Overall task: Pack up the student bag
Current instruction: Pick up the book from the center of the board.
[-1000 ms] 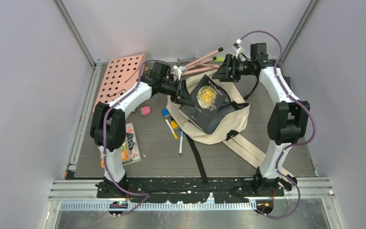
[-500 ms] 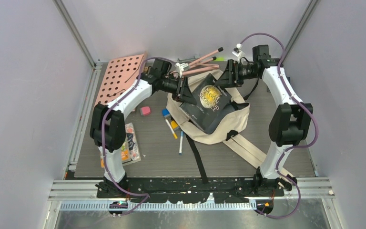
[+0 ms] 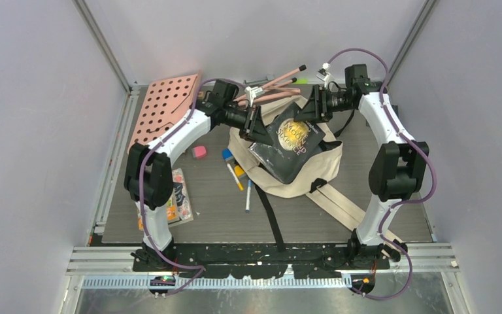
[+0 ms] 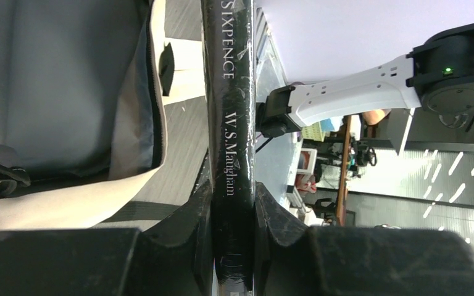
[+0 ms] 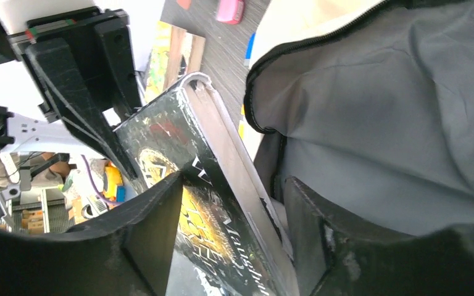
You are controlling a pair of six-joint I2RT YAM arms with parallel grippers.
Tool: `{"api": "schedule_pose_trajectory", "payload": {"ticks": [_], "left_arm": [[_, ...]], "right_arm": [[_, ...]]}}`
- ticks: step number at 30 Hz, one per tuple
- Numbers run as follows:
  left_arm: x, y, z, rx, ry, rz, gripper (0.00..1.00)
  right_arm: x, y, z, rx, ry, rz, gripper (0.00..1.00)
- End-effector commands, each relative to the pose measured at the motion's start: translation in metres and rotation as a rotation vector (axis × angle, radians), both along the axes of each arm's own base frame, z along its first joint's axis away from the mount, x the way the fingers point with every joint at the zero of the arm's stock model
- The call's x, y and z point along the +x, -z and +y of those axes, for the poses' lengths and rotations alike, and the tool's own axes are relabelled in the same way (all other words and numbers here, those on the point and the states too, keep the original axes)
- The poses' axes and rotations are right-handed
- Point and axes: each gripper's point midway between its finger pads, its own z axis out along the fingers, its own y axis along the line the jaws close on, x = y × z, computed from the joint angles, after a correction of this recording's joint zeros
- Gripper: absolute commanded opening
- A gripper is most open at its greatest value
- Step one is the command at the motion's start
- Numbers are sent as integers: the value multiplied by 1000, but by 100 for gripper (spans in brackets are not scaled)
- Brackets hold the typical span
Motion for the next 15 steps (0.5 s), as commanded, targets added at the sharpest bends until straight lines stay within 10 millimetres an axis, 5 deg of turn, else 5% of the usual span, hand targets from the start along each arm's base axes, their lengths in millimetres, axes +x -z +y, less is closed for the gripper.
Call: {"api": "schedule_pose_trajectory", "payload": {"ticks": [1,6,10,15], "left_arm": [[-15,-84,-2,-183,88,-198,0],[-1,-83,-5,-170,51,-238,0],[15,-75,-8,-139,5,-249,11],[43,-61,-1,-78,-89,-274,49]], "right_arm": [[-8,-37,13,103,-45,-32,56],[-8,-46,16,158,-58,-4,25],[-3,-57,12,201,-31,16,3],[10,-76,-6,233,50,-11,1]]}}
